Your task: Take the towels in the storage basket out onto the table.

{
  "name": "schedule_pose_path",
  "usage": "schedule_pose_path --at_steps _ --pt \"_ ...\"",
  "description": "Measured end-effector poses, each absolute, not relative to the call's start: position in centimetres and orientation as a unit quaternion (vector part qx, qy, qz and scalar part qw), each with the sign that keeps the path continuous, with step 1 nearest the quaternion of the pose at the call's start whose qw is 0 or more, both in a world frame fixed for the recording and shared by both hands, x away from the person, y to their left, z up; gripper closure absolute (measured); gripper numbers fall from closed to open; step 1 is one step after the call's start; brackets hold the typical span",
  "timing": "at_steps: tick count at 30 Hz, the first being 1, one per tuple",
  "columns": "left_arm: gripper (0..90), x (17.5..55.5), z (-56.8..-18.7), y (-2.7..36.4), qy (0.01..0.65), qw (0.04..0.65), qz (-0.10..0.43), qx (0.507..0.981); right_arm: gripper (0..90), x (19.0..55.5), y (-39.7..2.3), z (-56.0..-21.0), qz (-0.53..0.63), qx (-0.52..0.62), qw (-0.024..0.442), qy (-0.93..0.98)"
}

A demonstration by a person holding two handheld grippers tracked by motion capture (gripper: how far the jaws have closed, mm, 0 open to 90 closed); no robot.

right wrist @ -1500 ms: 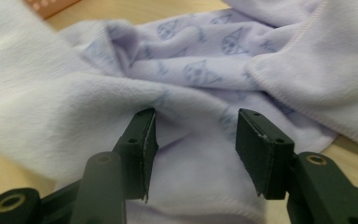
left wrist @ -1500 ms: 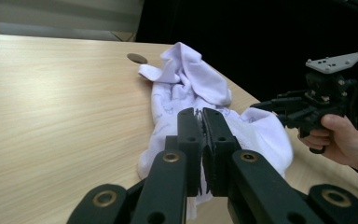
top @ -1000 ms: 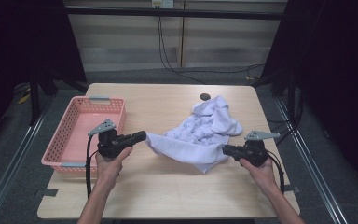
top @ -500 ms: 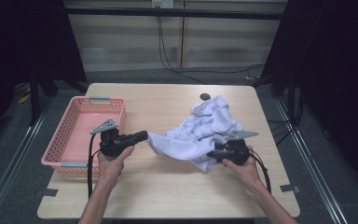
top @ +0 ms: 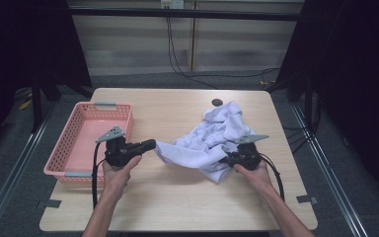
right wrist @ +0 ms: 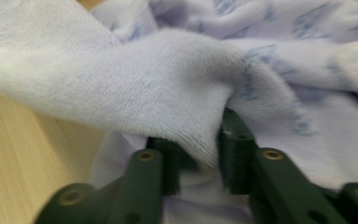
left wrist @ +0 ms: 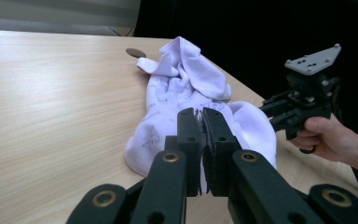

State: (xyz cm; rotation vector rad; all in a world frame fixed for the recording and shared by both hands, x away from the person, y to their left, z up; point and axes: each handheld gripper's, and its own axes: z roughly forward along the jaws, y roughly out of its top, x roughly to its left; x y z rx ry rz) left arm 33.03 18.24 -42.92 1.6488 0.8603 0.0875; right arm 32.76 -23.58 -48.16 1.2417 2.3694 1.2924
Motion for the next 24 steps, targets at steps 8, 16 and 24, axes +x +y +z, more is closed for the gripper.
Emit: schedule_pose_path --at_steps 8,16,24 --pt "86.9 33.0 -41.5 16.5 0.342 0.607 0.028 0.717 84.2 31.4 -28.9 -42.3 0.484 0.424 0.125 0.755" --pt "86.9 34.1 -34.2 14.5 0.295 0.644 0.065 0.703 84.6 31.9 -31.6 -34.3 0.519 0.410 0.189 0.726" --pt "87.0 33.6 -26.4 14.4 0.247 0.676 0.109 0.686 84.7 31.7 -32.2 -25.3 0.574 0.379 0.239 0.685"
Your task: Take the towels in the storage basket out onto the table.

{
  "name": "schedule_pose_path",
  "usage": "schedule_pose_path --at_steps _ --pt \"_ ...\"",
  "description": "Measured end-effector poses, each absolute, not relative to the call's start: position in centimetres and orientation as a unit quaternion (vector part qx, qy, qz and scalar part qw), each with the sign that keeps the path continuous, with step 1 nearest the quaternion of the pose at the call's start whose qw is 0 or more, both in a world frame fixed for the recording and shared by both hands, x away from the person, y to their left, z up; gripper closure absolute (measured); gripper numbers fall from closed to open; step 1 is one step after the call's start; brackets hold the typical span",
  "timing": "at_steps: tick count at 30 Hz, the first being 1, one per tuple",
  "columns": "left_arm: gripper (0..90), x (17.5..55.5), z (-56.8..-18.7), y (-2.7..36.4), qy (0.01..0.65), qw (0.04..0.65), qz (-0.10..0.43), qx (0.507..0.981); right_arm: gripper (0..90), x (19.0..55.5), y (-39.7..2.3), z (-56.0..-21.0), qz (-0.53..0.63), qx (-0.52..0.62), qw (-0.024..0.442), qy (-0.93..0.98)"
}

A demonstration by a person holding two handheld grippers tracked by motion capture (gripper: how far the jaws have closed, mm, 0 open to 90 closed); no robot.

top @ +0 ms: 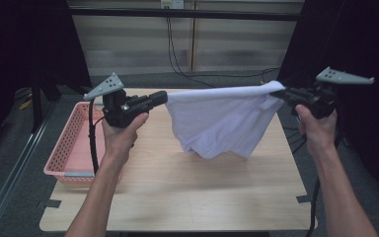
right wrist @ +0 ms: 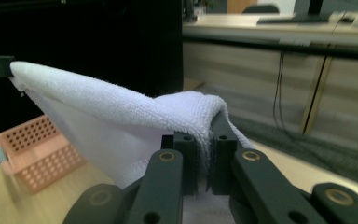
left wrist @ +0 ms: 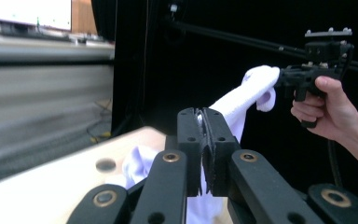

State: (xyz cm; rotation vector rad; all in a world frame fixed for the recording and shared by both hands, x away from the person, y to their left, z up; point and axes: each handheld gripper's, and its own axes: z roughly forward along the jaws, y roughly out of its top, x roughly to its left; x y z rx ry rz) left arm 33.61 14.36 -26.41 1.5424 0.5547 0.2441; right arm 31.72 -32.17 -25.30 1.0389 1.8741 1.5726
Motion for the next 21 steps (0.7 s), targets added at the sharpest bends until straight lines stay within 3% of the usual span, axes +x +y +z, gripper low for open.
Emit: schedule_pose_path --at_steps 4,7,10,15,21 --pt "87.0 32.1 -23.6 14.6 0.223 0.686 0.131 0.680 84.8 30.4 -32.1 -21.3 0.595 0.353 0.262 0.673" --pt "86.9 30.7 -24.6 14.8 0.211 0.673 0.120 0.698 85.0 28.6 -32.1 -21.1 0.590 0.337 0.259 0.686" --pt "86.9 29.4 -28.6 15.2 0.224 0.661 0.076 0.712 85.0 26.6 -32.3 -24.3 0.564 0.341 0.233 0.715" --pt "86.8 25.6 -36.6 16.0 0.244 0.633 -0.003 0.734 85.2 21.9 -31.8 -32.4 0.499 0.357 0.171 0.771" --pt "86.5 21.2 -43.1 16.3 0.251 0.584 -0.077 0.768 84.9 15.9 -31.2 -40.5 0.441 0.378 0.094 0.809"
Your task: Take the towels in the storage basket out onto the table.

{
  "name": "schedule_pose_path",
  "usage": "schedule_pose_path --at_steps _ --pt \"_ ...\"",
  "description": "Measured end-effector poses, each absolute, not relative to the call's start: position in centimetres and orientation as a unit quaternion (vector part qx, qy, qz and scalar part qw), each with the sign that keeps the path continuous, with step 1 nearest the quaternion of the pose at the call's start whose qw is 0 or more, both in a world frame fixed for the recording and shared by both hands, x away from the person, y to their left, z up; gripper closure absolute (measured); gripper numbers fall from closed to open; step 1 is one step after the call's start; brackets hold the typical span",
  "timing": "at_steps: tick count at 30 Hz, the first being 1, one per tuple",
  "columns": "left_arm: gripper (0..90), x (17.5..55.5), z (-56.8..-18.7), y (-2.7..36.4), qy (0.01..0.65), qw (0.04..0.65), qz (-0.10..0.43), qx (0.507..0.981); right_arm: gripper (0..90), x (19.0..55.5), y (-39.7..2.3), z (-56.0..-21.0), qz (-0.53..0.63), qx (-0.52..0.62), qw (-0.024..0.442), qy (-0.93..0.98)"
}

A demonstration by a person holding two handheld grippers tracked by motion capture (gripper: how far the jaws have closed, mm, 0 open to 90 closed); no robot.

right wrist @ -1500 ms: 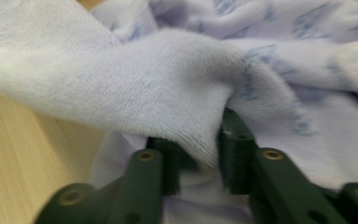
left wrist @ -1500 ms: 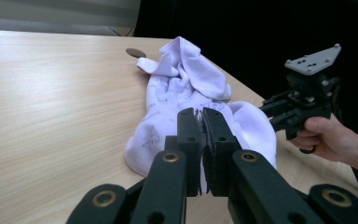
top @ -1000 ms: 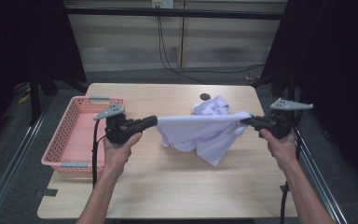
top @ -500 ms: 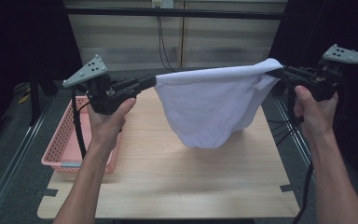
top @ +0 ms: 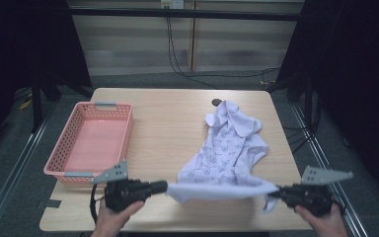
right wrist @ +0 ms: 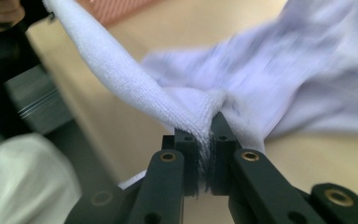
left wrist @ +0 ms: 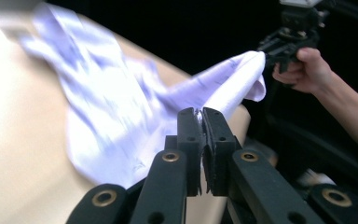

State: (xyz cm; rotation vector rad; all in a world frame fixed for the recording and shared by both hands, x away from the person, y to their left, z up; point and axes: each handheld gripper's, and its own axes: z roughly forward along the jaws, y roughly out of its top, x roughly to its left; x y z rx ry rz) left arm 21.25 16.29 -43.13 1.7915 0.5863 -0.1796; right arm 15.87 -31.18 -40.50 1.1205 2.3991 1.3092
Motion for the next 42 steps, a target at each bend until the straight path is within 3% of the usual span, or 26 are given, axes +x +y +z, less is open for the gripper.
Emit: schedule_pose_path --at_steps 2,4,7,12,19,26,28,31,42 --pt "86.2 20.1 -44.6 16.3 0.253 0.568 -0.109 0.775 80.5 14.4 -31.2 -42.7 0.434 0.382 0.078 0.812" --pt "84.2 19.3 -45.6 16.2 0.244 0.550 -0.124 0.789 69.5 13.4 -31.6 -44.2 0.438 0.394 0.062 0.806" --pt "73.3 19.3 -46.1 16.7 0.257 0.552 -0.124 0.783 54.6 12.3 -32.1 -45.1 0.437 0.399 0.065 0.803" --pt "67.3 21.5 -46.1 16.4 0.263 0.548 -0.112 0.786 44.0 12.1 -32.7 -44.9 0.436 0.402 0.082 0.801" --pt "71.0 25.2 -47.5 13.4 0.286 0.518 -0.106 0.799 43.2 11.3 -33.1 -45.0 0.438 0.398 0.085 0.802" --pt "61.3 26.9 -50.2 7.4 0.252 0.443 -0.096 0.855 45.4 11.6 -33.3 -45.0 0.447 0.401 0.091 0.794" --pt "67.5 26.4 -50.5 6.7 0.230 0.426 -0.065 0.872 45.3 11.7 -33.4 -45.0 0.448 0.403 0.092 0.793" --pt "88.9 26.2 -50.3 7.2 0.224 0.408 -0.041 0.884 44.2 11.8 -33.4 -45.0 0.447 0.403 0.092 0.794" --pt "90.0 25.0 -49.5 13.9 0.285 0.379 -0.031 0.880 41.3 11.6 -33.1 -44.9 0.437 0.399 0.090 0.801"
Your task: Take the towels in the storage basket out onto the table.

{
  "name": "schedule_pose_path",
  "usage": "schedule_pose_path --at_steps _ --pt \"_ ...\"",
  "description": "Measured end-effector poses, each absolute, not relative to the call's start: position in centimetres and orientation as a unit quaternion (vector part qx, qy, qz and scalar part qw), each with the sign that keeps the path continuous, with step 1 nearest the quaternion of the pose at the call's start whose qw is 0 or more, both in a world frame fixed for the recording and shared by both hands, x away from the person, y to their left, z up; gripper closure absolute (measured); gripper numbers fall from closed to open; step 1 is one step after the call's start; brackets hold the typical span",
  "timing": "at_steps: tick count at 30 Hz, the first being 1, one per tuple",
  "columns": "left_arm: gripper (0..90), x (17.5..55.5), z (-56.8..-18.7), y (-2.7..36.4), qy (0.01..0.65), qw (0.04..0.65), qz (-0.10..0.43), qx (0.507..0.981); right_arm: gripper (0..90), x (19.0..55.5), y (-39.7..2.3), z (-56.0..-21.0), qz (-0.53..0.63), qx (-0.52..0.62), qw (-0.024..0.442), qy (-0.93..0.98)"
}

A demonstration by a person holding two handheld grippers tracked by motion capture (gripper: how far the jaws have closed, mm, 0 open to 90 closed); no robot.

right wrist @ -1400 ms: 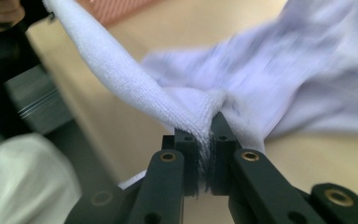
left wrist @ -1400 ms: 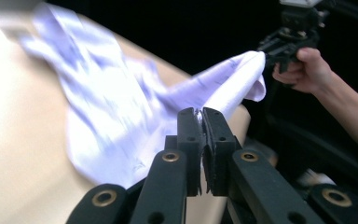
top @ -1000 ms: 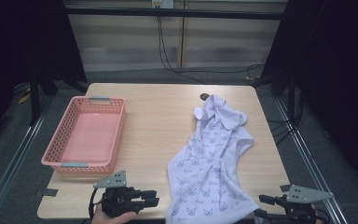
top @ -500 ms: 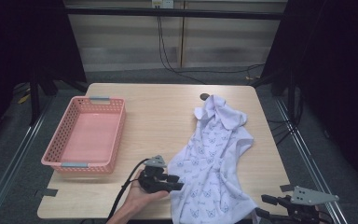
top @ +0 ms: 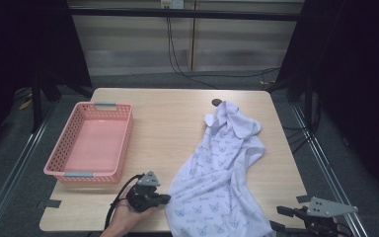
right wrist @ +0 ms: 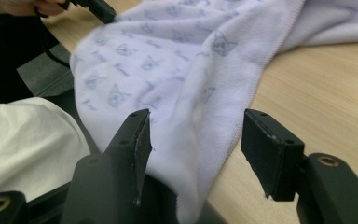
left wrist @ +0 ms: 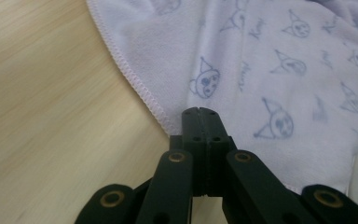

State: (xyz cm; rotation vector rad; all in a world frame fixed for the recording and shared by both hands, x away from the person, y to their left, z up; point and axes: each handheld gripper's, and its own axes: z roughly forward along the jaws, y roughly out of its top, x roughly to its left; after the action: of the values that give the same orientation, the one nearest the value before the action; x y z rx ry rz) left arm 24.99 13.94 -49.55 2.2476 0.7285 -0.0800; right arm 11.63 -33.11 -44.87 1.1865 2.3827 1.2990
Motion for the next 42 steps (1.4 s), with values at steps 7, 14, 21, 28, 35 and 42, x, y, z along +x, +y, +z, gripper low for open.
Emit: schedule_pose_path --at_steps 7,14,21,28,35,42 --pt "81.8 26.4 -48.8 12.7 0.282 0.436 -0.055 0.853 44.8 13.7 -32.3 -44.9 0.441 0.403 0.105 0.795" --pt "65.4 30.4 -48.7 11.6 0.305 0.466 -0.033 0.830 43.1 20.2 -29.1 -45.8 0.418 0.391 0.128 0.810" --pt "58.8 31.4 -50.1 10.7 0.309 0.438 -0.031 0.844 38.1 26.9 -26.3 -47.1 0.393 0.408 0.156 0.809" --pt "88.9 30.7 -50.3 10.2 0.288 0.408 -0.022 0.866 84.4 27.7 -25.3 -47.2 0.384 0.422 0.196 0.797" --pt "89.2 29.3 -50.0 13.0 0.307 0.399 -0.025 0.864 88.7 22.6 -30.9 -44.7 0.415 0.452 0.200 0.764" --pt "89.2 25.0 -48.4 15.4 0.291 0.431 -0.052 0.853 82.4 16.6 -33.7 -45.8 0.406 0.466 0.167 0.768"
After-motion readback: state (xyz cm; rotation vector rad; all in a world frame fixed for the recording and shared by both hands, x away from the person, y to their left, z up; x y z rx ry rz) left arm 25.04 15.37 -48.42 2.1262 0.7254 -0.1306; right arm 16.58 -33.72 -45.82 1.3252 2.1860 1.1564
